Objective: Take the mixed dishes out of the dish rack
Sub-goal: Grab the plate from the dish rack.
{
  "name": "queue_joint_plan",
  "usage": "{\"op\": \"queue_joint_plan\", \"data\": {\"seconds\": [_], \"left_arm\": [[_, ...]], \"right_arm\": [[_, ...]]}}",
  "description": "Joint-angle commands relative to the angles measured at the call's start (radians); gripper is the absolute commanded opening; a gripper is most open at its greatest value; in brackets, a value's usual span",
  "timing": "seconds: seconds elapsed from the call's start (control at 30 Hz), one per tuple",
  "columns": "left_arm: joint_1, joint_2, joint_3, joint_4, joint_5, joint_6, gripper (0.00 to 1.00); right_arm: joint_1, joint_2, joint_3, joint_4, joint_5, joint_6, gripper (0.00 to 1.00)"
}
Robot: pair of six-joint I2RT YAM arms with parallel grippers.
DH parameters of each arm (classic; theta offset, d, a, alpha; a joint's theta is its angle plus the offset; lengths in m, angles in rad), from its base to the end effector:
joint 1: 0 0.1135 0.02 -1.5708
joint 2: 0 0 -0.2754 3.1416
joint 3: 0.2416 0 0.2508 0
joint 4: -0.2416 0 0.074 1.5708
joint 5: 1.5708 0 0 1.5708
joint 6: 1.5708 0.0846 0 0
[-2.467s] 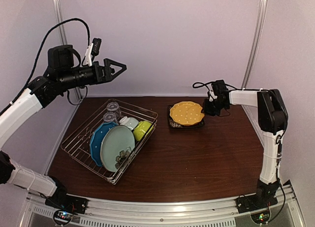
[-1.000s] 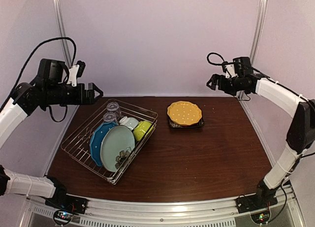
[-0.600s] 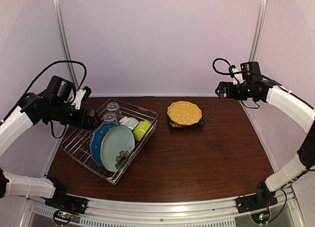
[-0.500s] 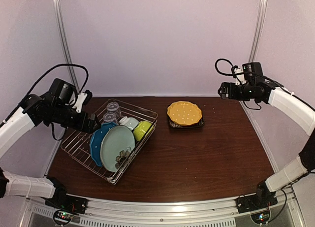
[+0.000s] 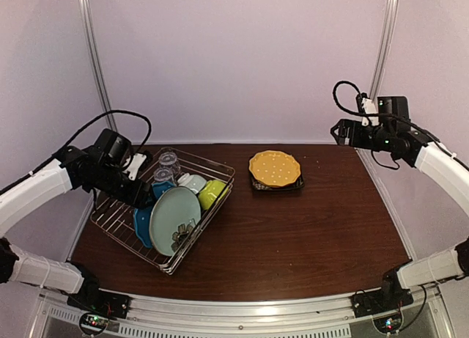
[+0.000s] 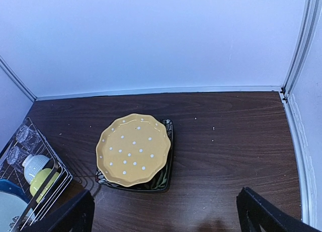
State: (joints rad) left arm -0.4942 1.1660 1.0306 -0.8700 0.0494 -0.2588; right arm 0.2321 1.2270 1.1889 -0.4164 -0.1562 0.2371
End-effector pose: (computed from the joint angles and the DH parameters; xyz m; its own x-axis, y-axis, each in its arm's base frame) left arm 0.2144 -0.1203 0.2594 -0.8458 0.1654 -0.5072 0.2903 0.9404 -0.1774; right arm 0.3029 0.0851 0.3543 -0.5006 0.1201 -0.8573 -0.2527 0.9269 0.2774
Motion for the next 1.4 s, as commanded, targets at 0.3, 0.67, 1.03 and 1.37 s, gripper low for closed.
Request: {"op": "queue_joint_plan", "data": {"seconds": [0.3,0.67,1.03,1.37], "left_arm": [[0.005,0.102,-0.026,0.127,0.086,0.047,0.42],[0.003,0.125,0.024,0.063,0.062,0.045,0.16],[0.002,0.09,0.132,-0.001,0.032,0.037,0.03],[-0.001,0.061,0.239,-0.087,-0.015,0.033,0.0]], "right_arm": [[-0.009,-0.063,-0.084,0.103,-0.049,-0.01,1.0],[-0.009,-0.028,-0.068,0.103,-0.127,0.011,1.0],[-0.009,-0.023,-0.074,0.105,-0.173,0.004,1.0],[-0.009,-0.017,-0.077,0.107,-0.164,0.002,1.0]]}}
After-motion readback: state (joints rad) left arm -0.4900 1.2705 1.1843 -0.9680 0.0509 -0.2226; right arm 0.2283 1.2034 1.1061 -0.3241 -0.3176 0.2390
